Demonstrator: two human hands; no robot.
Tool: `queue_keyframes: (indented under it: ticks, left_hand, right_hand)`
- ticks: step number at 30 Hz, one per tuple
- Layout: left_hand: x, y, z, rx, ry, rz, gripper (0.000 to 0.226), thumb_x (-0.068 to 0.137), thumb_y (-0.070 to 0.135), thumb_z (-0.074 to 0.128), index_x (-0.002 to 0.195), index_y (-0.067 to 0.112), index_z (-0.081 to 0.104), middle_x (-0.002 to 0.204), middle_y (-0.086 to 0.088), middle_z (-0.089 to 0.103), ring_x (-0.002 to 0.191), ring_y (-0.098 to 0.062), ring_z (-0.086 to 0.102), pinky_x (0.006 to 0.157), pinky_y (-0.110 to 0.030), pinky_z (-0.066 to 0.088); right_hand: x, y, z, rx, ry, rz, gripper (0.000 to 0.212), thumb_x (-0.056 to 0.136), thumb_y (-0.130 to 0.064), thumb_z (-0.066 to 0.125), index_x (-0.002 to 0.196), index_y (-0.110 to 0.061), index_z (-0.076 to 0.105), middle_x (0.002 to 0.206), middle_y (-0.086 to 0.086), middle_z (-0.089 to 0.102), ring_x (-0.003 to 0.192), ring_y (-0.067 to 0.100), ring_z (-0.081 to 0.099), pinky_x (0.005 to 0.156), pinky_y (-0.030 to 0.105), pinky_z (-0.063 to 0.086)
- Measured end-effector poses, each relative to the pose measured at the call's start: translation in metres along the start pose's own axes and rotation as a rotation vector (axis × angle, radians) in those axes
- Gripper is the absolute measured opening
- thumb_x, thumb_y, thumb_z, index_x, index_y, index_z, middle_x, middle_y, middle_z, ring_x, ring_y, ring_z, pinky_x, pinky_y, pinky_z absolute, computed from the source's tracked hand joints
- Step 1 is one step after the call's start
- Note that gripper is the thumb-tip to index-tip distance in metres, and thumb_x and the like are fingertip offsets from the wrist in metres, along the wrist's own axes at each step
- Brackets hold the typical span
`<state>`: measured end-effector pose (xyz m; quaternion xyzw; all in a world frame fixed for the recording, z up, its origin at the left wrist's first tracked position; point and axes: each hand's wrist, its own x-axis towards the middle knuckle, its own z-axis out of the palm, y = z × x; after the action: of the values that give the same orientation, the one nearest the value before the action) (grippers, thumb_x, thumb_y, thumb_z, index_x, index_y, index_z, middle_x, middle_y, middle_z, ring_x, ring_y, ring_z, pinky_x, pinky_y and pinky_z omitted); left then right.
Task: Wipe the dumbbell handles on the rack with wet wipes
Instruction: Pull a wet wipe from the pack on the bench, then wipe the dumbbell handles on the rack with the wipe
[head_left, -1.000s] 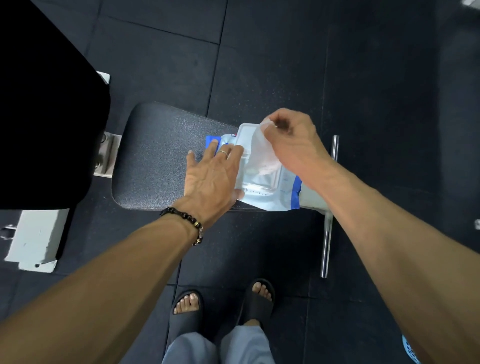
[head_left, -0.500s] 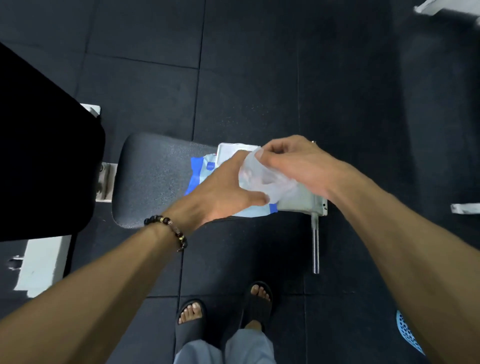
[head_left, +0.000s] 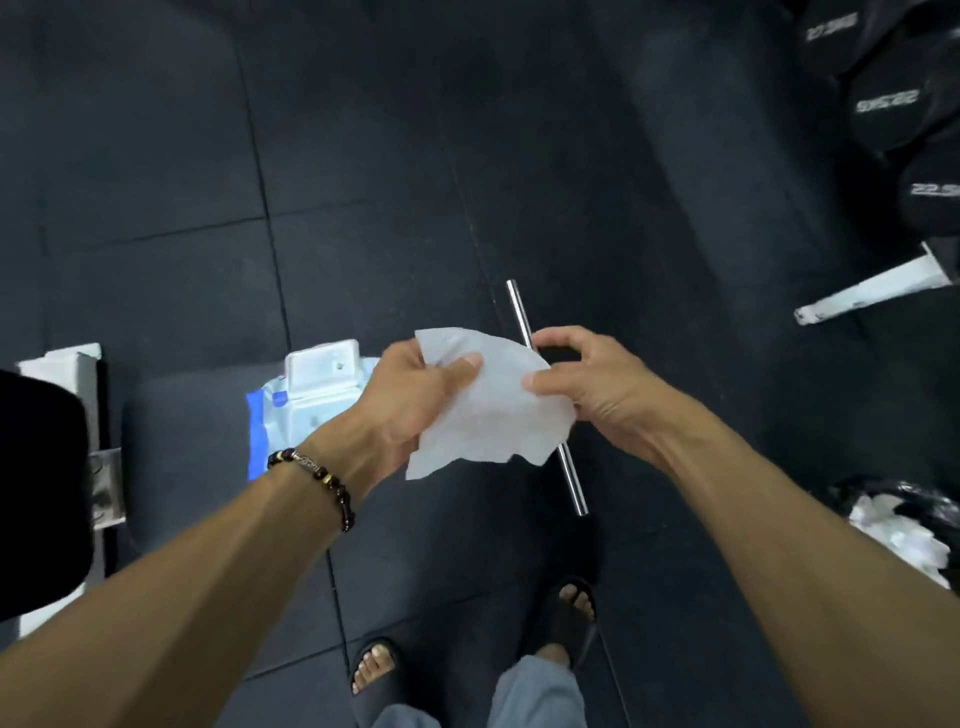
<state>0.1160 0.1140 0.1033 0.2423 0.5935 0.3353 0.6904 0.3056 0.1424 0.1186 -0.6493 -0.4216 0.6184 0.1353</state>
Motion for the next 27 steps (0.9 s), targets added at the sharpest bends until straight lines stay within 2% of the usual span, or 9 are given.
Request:
queue_keyframes:
  ticks: [5, 7, 10, 12, 15, 18, 20, 24, 27]
  left_hand:
    - [0.036, 0.007, 0.107, 0.236, 0.201, 0.091, 0.03, 0.088, 0.023, 0.071, 0.114, 0.011, 0.063, 0.103, -0.004, 0.073, 0.092, -0.021, 0.071, 0.08, -0.039, 0.059]
    - [0.048, 0.017, 0.159, 0.253, 0.16, 0.098, 0.051, 0.08, 0.032, 0.077, 0.121, 0.015, 0.052, 0.109, -0.002, 0.069, 0.093, -0.018, 0.07, 0.078, -0.039, 0.06]
    - [0.063, 0.031, 0.236, 0.351, -0.009, 0.104, 0.08, 0.076, 0.019, 0.082, 0.139, 0.032, 0.034, 0.104, 0.001, 0.062, 0.093, -0.015, 0.067, 0.078, -0.03, 0.055]
    - [0.072, 0.037, 0.288, 0.495, -0.13, 0.159, 0.072, 0.076, 0.005, 0.079, 0.137, 0.028, 0.048, 0.092, 0.0, 0.063, 0.084, -0.015, 0.065, 0.075, -0.025, 0.052]
    - [0.087, 0.051, 0.371, 0.788, -0.198, 0.21, 0.042, 0.079, 0.008, 0.077, 0.115, 0.028, 0.065, 0.093, 0.006, 0.063, 0.07, -0.006, 0.061, 0.058, -0.012, 0.044]
    - [0.101, 0.065, 0.445, 0.993, -0.26, 0.324, 0.012, 0.089, 0.017, 0.068, 0.095, 0.027, 0.071, 0.086, 0.008, 0.065, 0.073, -0.005, 0.061, 0.057, -0.012, 0.043]
    - [0.107, 0.075, 0.491, 1.047, -0.301, 0.367, 0.011, 0.092, 0.021, 0.064, 0.085, 0.026, 0.071, 0.082, 0.008, 0.066, 0.074, -0.006, 0.061, 0.059, -0.014, 0.043]
    - [0.121, 0.084, 0.582, 1.12, -0.463, 0.515, 0.031, 0.088, 0.02, 0.065, 0.064, 0.0, 0.06, 0.062, -0.015, 0.052, 0.052, -0.01, 0.045, 0.051, -0.025, 0.034]
    - [0.139, 0.085, 0.648, 1.165, -0.53, 0.518, 0.029, 0.091, 0.028, 0.063, 0.067, 0.014, 0.061, 0.061, 0.001, 0.052, 0.05, -0.008, 0.046, 0.045, -0.019, 0.034]
  right_hand:
    - [-0.015, 0.028, -0.1, 0.014, 0.192, -0.131, 0.025, 0.093, -0.013, 0.059, 0.112, -0.03, 0.059, 0.064, -0.006, 0.056, 0.063, 0.006, 0.057, 0.062, 0.023, 0.05]
    - [-0.016, 0.037, -0.15, -0.053, 0.25, -0.184, 0.029, 0.095, -0.01, 0.051, 0.106, -0.033, 0.064, 0.075, -0.008, 0.059, 0.073, 0.004, 0.056, 0.064, 0.015, 0.047]
    - [-0.019, 0.048, -0.233, -0.094, 0.298, -0.182, 0.036, 0.093, -0.006, 0.05, 0.118, -0.023, 0.069, 0.113, -0.014, 0.061, 0.101, -0.001, 0.054, 0.073, 0.001, 0.038]
    - [-0.026, 0.059, -0.288, -0.154, 0.316, -0.167, 0.045, 0.088, -0.008, 0.06, 0.131, -0.016, 0.061, 0.124, -0.008, 0.057, 0.097, 0.001, 0.056, 0.069, -0.001, 0.04]
    - [-0.037, 0.074, -0.364, -0.27, 0.352, -0.126, 0.053, 0.082, -0.014, 0.071, 0.133, -0.019, 0.059, 0.124, -0.008, 0.053, 0.098, 0.005, 0.055, 0.064, 0.003, 0.041]
    - [-0.052, 0.089, -0.432, -0.213, 0.453, -0.092, 0.014, 0.086, -0.02, 0.072, 0.1, -0.021, 0.073, 0.094, -0.012, 0.062, 0.087, 0.007, 0.06, 0.06, 0.008, 0.038]
    - [-0.068, 0.099, -0.472, -0.141, 0.51, -0.08, 0.011, 0.088, -0.026, 0.071, 0.085, -0.016, 0.072, 0.085, -0.014, 0.06, 0.079, 0.005, 0.059, 0.059, 0.011, 0.04]
    - [-0.09, 0.122, -0.541, 0.059, 0.633, -0.016, 0.029, 0.087, -0.031, 0.07, 0.084, -0.003, 0.064, 0.083, 0.009, 0.061, 0.076, 0.026, 0.059, 0.064, 0.025, 0.045]
    - [-0.092, 0.137, -0.591, 0.123, 0.708, 0.005, 0.027, 0.09, -0.035, 0.066, 0.08, -0.01, 0.061, 0.072, -0.004, 0.055, 0.066, 0.013, 0.051, 0.059, 0.021, 0.038]
